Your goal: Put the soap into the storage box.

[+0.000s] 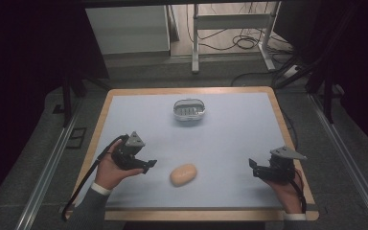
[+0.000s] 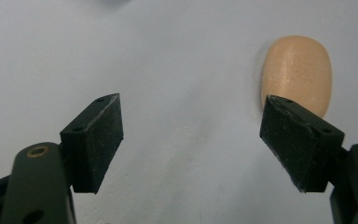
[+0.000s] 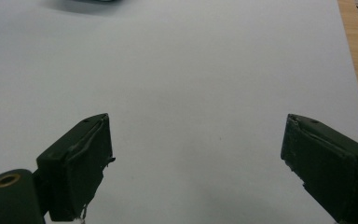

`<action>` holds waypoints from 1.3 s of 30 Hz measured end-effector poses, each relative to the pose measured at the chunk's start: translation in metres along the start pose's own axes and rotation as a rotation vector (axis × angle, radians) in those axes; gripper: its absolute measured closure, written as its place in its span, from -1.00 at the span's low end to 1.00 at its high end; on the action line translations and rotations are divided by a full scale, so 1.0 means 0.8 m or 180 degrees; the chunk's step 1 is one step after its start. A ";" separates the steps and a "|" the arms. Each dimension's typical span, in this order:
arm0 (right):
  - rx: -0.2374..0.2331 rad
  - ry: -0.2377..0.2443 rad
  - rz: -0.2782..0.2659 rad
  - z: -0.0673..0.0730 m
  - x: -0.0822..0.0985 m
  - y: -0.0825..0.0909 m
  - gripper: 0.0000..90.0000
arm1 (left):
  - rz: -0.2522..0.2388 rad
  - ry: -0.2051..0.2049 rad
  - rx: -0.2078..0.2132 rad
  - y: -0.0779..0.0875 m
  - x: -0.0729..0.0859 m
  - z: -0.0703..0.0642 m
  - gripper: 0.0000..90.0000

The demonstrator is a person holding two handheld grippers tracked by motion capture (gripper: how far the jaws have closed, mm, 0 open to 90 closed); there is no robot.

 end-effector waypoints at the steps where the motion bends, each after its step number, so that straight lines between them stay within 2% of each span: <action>1: -0.0001 0.0004 -0.0001 0.000 0.000 -0.001 -0.81 | 0.0013 0.0003 0.0006 -0.001 -0.001 -0.002 -0.52; 3: 0.0004 0.0010 0.0003 0.001 -0.001 -0.001 -0.80 | 0.0002 0.0018 0.0064 -0.002 -0.003 -0.005 -0.52; 11: -0.0009 0.0036 0.0001 0.004 -0.001 -0.001 -0.80 | 0.0057 -0.0088 0.0104 -0.009 -0.018 -0.020 -0.53; 18: 0.0010 0.0020 0.0000 0.001 0.000 0.000 -0.81 | 0.0132 -0.0129 0.0144 -0.022 -0.021 -0.028 -0.54; 26: 0.0013 0.0032 0.0011 0.002 0.000 -0.001 -0.80 | 0.0208 -0.0264 0.0218 -0.035 -0.033 -0.048 -0.55; 31: 0.0029 0.0036 0.0027 0.001 0.001 -0.002 -0.81 | 0.0288 -0.0325 0.0184 -0.045 -0.040 -0.056 -0.55; 35: 0.0050 0.0036 0.0040 0.000 0.002 -0.003 -0.81 | 0.0327 -0.0424 0.0263 -0.054 -0.048 -0.068 -0.55; 36: 0.0051 0.0033 0.0046 0.000 0.003 -0.003 -0.80 | 0.0307 -0.0411 0.0316 -0.055 -0.049 -0.069 -0.54; 39: 0.0062 0.0039 0.0049 0.000 0.003 -0.003 -0.80 | 0.0344 -0.0395 0.0342 -0.061 -0.049 -0.071 -0.54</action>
Point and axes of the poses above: each handheld gripper's, and its own axes: y roughly backward along the jaws, x roughly out of its underside, z roughly to its left, the point moved 3 cm from there along -y, roughly forward along the jaws, and after that the axes turned 11 degrees about z, right-handed, at the moved point
